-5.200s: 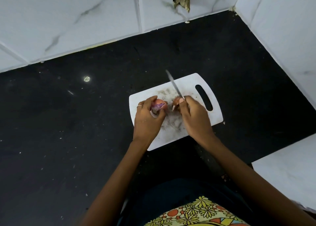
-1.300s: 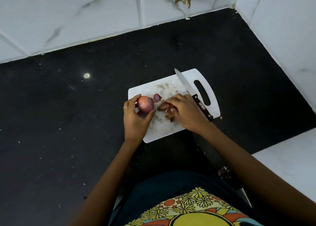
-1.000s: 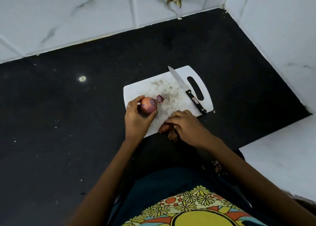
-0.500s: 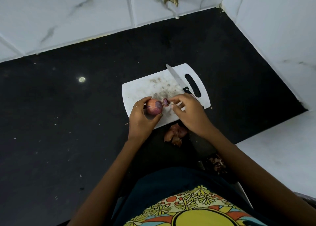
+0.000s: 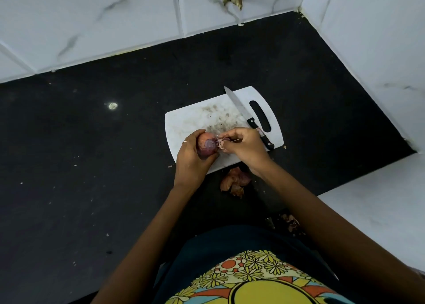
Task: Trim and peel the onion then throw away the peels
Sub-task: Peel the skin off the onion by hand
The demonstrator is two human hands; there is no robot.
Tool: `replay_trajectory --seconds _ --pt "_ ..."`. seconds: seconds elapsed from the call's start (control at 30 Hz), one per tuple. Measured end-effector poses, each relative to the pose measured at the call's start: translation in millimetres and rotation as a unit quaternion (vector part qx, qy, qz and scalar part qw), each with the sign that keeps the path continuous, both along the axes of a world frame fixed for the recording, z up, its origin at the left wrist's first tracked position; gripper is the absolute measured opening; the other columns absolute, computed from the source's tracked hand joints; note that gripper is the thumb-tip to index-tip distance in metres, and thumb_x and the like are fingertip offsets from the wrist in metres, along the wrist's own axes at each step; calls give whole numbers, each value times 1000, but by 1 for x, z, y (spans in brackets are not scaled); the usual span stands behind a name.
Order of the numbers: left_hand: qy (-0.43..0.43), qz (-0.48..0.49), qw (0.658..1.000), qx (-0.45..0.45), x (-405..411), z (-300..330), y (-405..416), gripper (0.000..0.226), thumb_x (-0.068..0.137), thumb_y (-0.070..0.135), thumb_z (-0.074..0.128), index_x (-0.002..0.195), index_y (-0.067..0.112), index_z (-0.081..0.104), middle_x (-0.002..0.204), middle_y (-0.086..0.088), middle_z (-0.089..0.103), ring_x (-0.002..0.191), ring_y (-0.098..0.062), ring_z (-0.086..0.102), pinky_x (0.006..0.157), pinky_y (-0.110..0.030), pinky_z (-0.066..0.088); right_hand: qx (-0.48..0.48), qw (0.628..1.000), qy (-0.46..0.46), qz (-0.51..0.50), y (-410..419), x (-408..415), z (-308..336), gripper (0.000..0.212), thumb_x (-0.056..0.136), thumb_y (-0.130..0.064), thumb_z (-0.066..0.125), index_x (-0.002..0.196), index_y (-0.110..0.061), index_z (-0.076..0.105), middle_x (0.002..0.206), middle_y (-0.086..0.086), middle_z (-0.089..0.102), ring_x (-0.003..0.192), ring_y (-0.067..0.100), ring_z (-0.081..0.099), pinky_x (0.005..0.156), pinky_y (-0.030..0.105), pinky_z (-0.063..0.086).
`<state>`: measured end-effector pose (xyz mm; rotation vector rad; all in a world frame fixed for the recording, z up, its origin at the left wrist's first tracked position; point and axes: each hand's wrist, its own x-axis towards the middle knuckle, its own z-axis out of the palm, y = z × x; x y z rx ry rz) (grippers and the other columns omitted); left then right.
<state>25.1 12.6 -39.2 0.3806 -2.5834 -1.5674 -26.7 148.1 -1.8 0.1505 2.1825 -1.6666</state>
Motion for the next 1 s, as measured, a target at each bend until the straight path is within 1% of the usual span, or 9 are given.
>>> replay_trajectory --seconds 0.13,0.23,0.37,0.43,0.57,0.63,0.73,0.83,1.0 --pt "-1 -3 998 69 -3 6 2 62 72 15 81 126 14 51 116 0 59 98 -10 61 80 -16 52 -142 985 -81 -52 13 2 11 16 79 11 64 91 0 67 82 10 69 75 21 67 76 29 57" --pt "-42 7 976 213 -8 13 6 56 74 7 78 124 10 54 118 -7 62 99 -10 63 82 -15 51 -287 939 -156 -104 21 0 12 17 82 13 56 89 0 64 73 9 73 68 18 71 72 26 58" --pt "-84 16 919 386 -10 21 16 40 79 3 70 118 8 60 112 -9 67 102 -15 64 88 -23 50 -411 873 -220 -142 23 2 15 26 88 12 46 80 -2 67 71 10 73 68 16 72 69 24 59" --pt "-103 25 880 464 -11 23 20 37 83 2 63 121 3 59 107 -8 67 97 -13 64 80 -20 51 -445 852 -231 -153 23 5 16 34 88 11 45 72 -2 71 71 10 73 69 17 71 68 24 59" --pt "-132 83 802 577 -11 23 11 37 86 5 56 123 0 55 107 -7 65 90 -12 64 67 -14 49 -510 804 -244 -184 36 1 20 18 78 8 52 82 -4 65 74 8 68 70 16 69 65 21 58" --pt "-127 76 807 571 -11 21 3 43 78 6 62 120 4 56 109 -7 64 96 -15 63 67 -14 49 -408 875 -226 -134 45 -1 19 17 83 7 53 87 -5 64 76 7 68 70 15 68 64 20 57" --pt "-126 57 823 551 -11 24 -1 50 78 -5 61 125 10 54 113 -7 61 101 -19 59 68 -15 52 -99 988 -117 0 51 6 12 11 85 -1 62 94 -1 67 83 10 69 73 17 67 67 22 58" --pt "-121 32 834 537 -11 29 1 58 80 -15 57 129 16 53 113 -4 60 99 -16 59 69 -15 52 115 989 20 92 50 15 6 15 85 -16 66 93 -4 71 87 5 71 78 11 64 71 20 53" --pt "-162 -28 861 481 -6 37 -1 69 70 -17 64 119 32 61 119 -3 54 100 -18 58 72 -26 54 219 958 144 114 48 19 9 13 85 -19 64 87 -10 73 93 4 70 95 19 62 87 35 48"
